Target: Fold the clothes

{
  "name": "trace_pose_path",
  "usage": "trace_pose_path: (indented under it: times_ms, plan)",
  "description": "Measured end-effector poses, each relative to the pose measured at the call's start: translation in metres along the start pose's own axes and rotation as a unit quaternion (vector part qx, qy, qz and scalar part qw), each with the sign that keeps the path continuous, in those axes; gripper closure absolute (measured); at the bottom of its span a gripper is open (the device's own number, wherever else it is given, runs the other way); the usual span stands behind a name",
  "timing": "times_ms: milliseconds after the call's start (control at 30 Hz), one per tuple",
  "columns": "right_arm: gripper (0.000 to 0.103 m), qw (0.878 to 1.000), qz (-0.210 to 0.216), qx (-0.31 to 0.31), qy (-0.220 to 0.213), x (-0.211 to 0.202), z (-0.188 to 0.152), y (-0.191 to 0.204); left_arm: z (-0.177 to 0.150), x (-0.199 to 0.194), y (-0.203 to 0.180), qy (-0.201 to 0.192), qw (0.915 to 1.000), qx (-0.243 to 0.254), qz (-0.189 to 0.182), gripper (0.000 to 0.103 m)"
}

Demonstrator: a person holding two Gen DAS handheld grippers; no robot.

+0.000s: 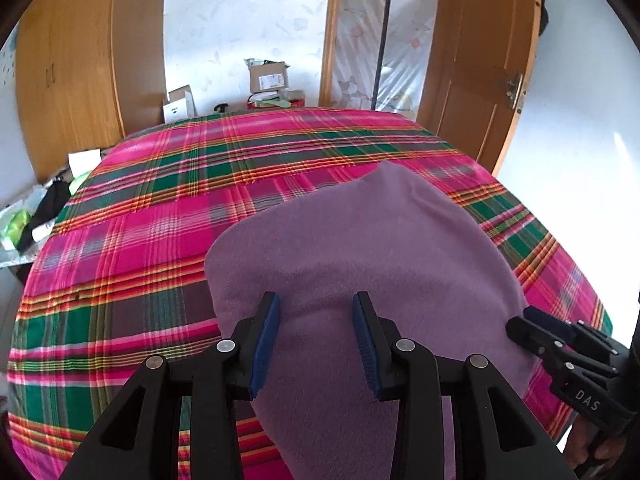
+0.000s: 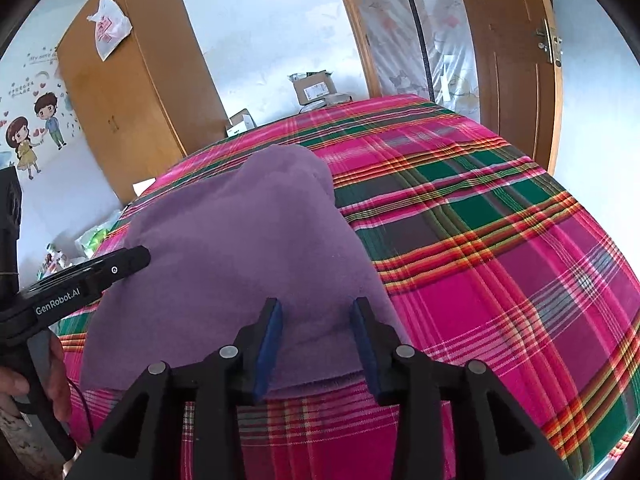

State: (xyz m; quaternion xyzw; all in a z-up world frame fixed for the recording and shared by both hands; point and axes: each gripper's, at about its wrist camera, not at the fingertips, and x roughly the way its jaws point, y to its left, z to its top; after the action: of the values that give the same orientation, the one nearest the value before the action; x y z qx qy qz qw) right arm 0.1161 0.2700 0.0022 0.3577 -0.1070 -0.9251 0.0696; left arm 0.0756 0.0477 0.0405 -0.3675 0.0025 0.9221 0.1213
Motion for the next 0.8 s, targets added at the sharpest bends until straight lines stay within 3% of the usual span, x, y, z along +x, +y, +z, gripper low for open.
trace_pose_path:
  times_ms: [233, 800]
  plan:
    - [0.064, 1.0, 0.001, -0.008, 0.007, 0.002, 0.003, 0.0, -0.004, 0.001, -0.002, -0.001, 0.9999, 0.012, 0.008, 0.063]
    - [0.064, 0.996, -0.001, -0.065, 0.056, 0.058, 0.07, 0.017, -0.009, 0.002, -0.001, -0.01, 0.9995, 0.027, 0.008, 0.063]
